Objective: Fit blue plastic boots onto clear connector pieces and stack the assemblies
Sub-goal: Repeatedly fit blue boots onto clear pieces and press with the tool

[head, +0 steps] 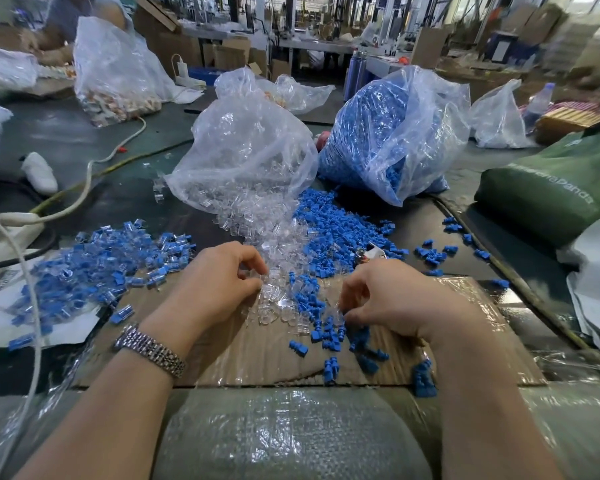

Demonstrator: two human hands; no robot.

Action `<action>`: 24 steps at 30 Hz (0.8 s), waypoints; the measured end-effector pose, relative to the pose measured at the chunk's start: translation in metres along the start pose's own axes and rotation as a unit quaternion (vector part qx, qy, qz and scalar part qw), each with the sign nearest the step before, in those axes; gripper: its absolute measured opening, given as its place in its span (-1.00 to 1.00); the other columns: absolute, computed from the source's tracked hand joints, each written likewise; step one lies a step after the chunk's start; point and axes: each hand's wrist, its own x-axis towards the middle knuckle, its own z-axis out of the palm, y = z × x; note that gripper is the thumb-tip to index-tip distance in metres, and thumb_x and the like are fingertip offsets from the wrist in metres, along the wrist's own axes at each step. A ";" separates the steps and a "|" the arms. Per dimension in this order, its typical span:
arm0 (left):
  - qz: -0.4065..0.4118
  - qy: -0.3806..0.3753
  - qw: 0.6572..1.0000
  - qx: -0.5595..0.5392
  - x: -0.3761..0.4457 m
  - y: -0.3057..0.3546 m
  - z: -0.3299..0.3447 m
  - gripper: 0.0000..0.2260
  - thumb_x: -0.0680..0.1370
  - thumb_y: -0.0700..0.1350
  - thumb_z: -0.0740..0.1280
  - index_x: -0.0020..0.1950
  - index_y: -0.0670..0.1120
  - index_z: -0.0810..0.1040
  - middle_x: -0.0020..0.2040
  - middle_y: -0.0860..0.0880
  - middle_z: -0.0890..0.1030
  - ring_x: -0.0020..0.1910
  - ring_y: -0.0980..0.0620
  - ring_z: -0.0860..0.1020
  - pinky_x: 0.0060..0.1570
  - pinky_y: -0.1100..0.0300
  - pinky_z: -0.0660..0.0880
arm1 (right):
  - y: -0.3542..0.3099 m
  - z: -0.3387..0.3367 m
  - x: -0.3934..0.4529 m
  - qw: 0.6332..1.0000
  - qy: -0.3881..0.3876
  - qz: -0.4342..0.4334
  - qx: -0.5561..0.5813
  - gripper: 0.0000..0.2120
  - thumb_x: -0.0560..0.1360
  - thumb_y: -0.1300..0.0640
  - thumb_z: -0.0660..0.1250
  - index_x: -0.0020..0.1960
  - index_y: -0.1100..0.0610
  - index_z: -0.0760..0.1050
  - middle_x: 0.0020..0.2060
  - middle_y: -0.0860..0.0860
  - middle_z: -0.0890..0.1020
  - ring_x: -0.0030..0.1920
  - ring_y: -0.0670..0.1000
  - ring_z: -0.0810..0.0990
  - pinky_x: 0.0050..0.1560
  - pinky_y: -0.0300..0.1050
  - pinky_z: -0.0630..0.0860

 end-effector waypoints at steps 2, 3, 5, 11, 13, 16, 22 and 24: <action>-0.004 0.002 1.000 0.000 0.001 0.000 0.000 -0.87 0.50 -0.08 0.52 -0.12 0.14 0.62 -0.19 0.18 0.57 -0.23 0.27 0.52 -0.28 0.36 0.36 | -0.001 0.001 0.002 1.000 0.009 -0.004 -0.006 -0.98 0.50 0.06 0.49 -0.07 -0.03 0.67 -0.19 -0.15 0.63 -0.13 -0.17 0.57 -0.19 -0.28 0.46; -0.007 -0.003 1.000 -0.006 0.001 -0.001 0.001 -0.86 0.50 -0.08 0.52 -0.12 0.13 0.61 -0.20 0.17 0.59 -0.26 0.27 0.55 -0.31 0.40 0.35 | -0.001 0.001 0.002 1.000 0.019 -0.007 -0.003 -0.98 0.52 0.07 0.47 -0.06 -0.02 0.65 -0.18 -0.15 0.63 -0.13 -0.16 0.57 -0.19 -0.29 0.47; -0.008 -0.019 1.000 -0.022 0.000 -0.001 0.001 -0.86 0.49 -0.09 0.52 -0.12 0.13 0.62 -0.19 0.15 0.59 -0.24 0.36 0.56 -0.36 0.46 0.37 | -0.001 0.000 0.003 0.998 0.056 -0.010 0.015 -0.97 0.54 0.08 0.43 -0.08 0.00 0.60 -0.17 -0.14 0.61 -0.13 -0.16 0.56 -0.15 -0.27 0.49; -0.007 -0.012 0.999 -0.033 0.000 0.001 -0.002 -0.92 0.47 -0.03 0.55 -0.11 0.11 0.68 -0.11 0.16 0.60 -0.20 0.27 0.54 -0.25 0.44 0.35 | 0.002 0.001 0.006 0.991 0.121 -0.017 0.057 -0.95 0.56 0.07 0.42 -0.08 -0.04 0.58 -0.21 -0.17 0.62 -0.17 -0.23 0.55 -0.20 -0.36 0.43; -0.005 -0.019 0.999 -0.028 0.000 -0.002 -0.006 -0.88 0.45 -0.05 0.57 -0.07 0.12 0.70 -0.10 0.16 0.62 -0.13 0.26 0.53 -0.18 0.42 0.37 | 0.003 0.001 0.007 0.986 0.147 -0.021 0.079 -0.95 0.57 0.03 0.42 -0.07 -0.04 0.61 -0.22 -0.18 0.63 -0.18 -0.25 0.56 -0.20 -0.39 0.42; 0.000 -0.036 0.999 -0.019 -0.001 -0.006 -0.011 -0.84 0.46 -0.11 0.56 -0.02 0.10 0.70 -0.09 0.16 0.65 -0.10 0.26 0.55 -0.08 0.38 0.44 | 0.003 0.002 0.008 0.979 0.170 -0.030 0.107 -0.94 0.56 -0.01 0.45 -0.06 -0.05 0.65 -0.22 -0.18 0.64 -0.17 -0.23 0.58 -0.12 -0.33 0.48; -0.031 0.009 0.984 -0.175 -0.001 -0.006 -0.016 -0.91 0.47 -0.07 0.52 -0.06 0.08 0.70 -0.22 0.09 0.71 -0.23 0.21 0.65 -0.27 0.41 0.53 | -0.005 0.005 0.009 0.933 0.219 -0.103 0.265 -0.91 0.54 0.13 0.48 0.01 -0.02 0.72 -0.24 -0.20 0.68 -0.18 -0.26 0.63 -0.11 -0.43 0.51; -0.064 -0.025 0.914 -0.399 -0.003 -0.002 -0.021 -0.89 0.43 -0.14 0.51 -0.06 -0.04 0.74 -0.13 -0.05 0.74 -0.14 0.03 0.72 -0.17 0.34 0.60 | -0.010 0.005 0.009 0.916 0.220 -0.128 0.310 -0.87 0.56 0.16 0.45 0.05 -0.02 0.72 -0.19 -0.14 0.71 -0.13 -0.18 0.67 -0.03 -0.35 0.57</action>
